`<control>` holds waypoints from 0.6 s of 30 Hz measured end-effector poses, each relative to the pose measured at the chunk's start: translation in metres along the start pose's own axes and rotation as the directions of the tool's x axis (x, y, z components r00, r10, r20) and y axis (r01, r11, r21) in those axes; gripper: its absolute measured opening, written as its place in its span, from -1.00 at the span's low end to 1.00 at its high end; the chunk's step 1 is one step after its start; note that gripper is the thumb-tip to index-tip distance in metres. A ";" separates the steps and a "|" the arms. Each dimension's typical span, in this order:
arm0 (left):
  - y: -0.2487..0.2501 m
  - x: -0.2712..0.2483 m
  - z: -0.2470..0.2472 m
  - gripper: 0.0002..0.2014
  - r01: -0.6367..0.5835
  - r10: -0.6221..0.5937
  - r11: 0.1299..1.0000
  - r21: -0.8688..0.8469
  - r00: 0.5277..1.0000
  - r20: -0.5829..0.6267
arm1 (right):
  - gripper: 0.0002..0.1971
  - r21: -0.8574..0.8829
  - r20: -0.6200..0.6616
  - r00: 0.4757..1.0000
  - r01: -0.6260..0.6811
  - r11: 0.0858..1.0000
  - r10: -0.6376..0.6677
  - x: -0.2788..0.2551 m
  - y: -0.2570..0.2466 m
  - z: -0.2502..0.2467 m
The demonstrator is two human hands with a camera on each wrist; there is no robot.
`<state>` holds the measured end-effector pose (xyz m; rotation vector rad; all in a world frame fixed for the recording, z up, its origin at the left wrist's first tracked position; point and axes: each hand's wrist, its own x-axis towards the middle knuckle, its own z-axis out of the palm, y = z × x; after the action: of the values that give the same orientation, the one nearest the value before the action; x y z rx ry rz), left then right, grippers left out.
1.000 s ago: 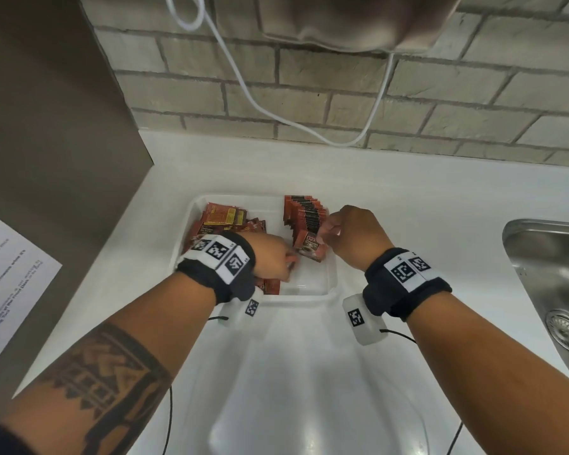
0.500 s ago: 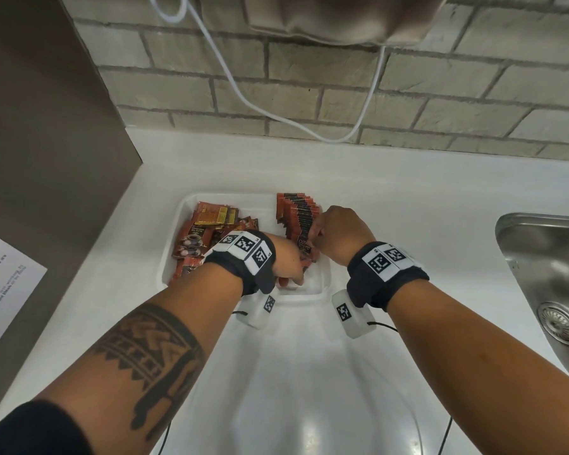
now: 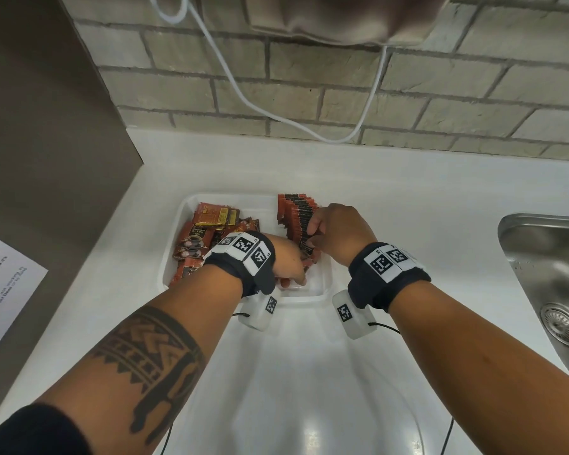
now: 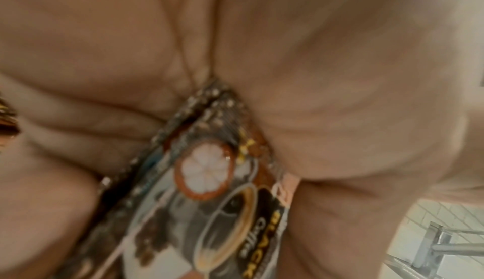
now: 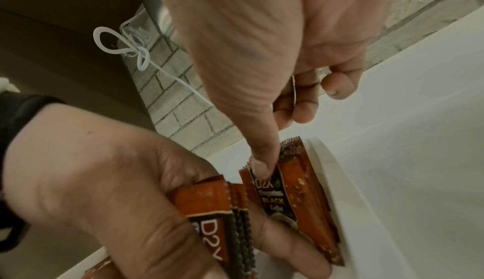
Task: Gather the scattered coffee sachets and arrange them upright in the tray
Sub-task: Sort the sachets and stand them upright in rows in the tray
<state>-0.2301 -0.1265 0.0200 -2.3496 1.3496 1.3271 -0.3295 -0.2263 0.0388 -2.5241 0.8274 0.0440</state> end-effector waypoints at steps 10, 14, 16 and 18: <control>-0.004 -0.005 0.001 -0.55 -0.011 0.011 0.999 -0.053 1.000 -0.002 | -0.84 0.006 -0.010 1.000 0.011 1.000 -0.011 -0.002 0.000 -0.003; -0.011 -0.015 -0.005 -0.68 -0.036 0.035 0.985 -0.166 0.999 -0.007 | -0.90 0.088 -0.067 0.997 0.038 0.995 -0.032 -0.009 -0.002 -0.010; -0.018 -0.023 -0.009 -0.74 -0.071 0.067 0.934 -0.350 0.997 -0.023 | -0.88 0.134 -0.097 0.994 0.060 0.989 -0.047 -0.015 -0.002 -0.014; -0.028 -0.031 -0.011 -0.76 -0.125 0.126 0.773 -0.622 0.991 -0.043 | -0.97 0.221 -0.054 0.997 0.063 0.973 -0.052 -0.023 -0.002 -0.016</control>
<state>-0.2094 -0.0957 0.0409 -2.6694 1.2097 2.0905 -0.3489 -0.2197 0.0576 -2.3429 0.7336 -0.1231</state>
